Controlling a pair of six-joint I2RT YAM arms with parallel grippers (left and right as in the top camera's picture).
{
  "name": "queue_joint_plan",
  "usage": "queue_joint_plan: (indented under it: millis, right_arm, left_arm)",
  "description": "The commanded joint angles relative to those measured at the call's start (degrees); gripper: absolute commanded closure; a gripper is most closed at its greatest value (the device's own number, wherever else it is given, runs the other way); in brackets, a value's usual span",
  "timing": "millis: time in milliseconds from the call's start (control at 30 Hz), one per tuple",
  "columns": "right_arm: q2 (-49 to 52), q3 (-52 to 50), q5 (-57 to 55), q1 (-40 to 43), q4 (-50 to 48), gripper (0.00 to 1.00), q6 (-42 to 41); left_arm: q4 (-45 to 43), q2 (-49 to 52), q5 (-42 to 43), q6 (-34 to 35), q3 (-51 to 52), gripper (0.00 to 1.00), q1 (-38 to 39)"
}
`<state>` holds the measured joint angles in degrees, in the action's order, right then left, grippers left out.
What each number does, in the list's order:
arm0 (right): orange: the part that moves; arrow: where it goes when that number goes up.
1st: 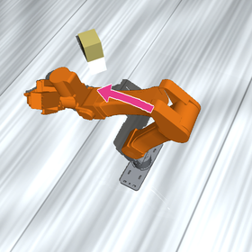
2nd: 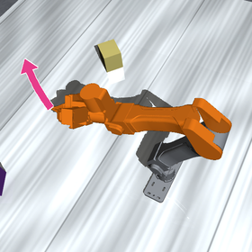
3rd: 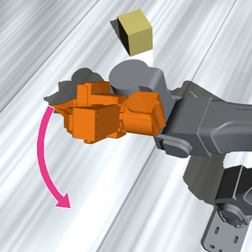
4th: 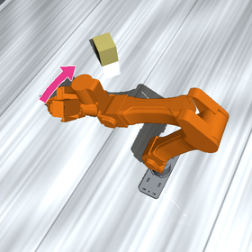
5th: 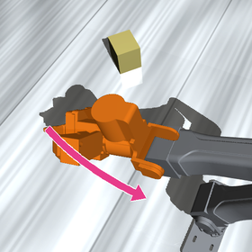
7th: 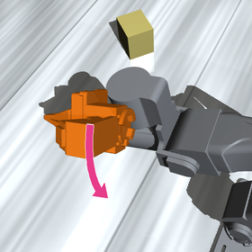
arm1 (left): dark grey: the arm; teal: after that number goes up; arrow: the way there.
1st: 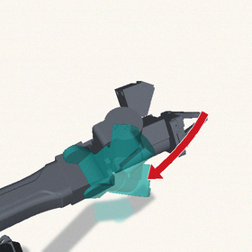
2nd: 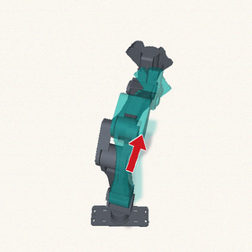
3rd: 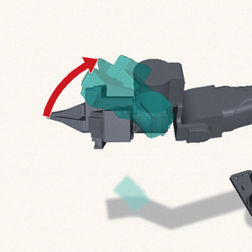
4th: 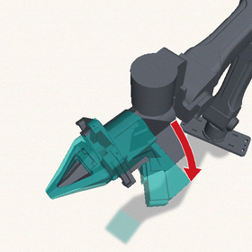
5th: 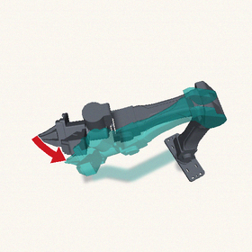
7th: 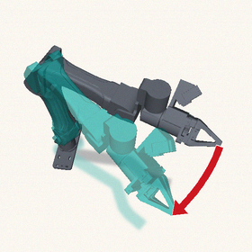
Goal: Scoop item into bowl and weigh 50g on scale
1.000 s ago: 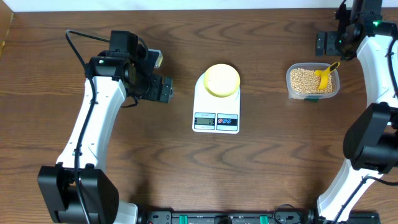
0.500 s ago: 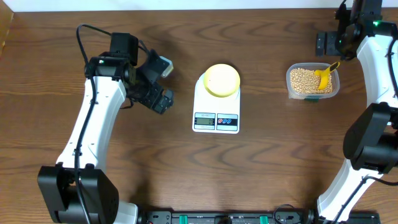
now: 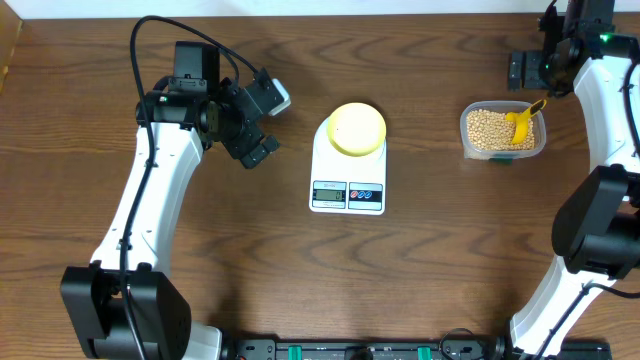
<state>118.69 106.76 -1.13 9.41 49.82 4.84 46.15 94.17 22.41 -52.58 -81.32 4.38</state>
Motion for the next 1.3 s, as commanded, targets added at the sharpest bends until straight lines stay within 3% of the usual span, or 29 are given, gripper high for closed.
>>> queue_joint_plan:
  millis: [0,833,1067,1267]
  right_arm:
    - [0.5,0.7,-0.4,-0.2,-0.1,0.01,-0.1]
    - [0.5,0.7,-0.4,-0.2,-0.1,0.01,-0.1]
    - [0.5,0.7,-0.4,-0.2,-0.1,0.01,-0.1]
    - [0.5,0.7,-0.4,-0.2,-0.1,0.01,-0.1]
  left_arm:
    - [0.0,-0.2,1.0,-1.4,0.2,0.03,-0.1]
    - [-0.2,-0.2,1.1,-1.4,0.2,0.03,-0.1]
    - [3.0,-0.3,6.5,-1.7,0.2,0.02,-0.1]
    - [15.8,-0.7,10.2,-16.2,0.2,0.03,-0.1]
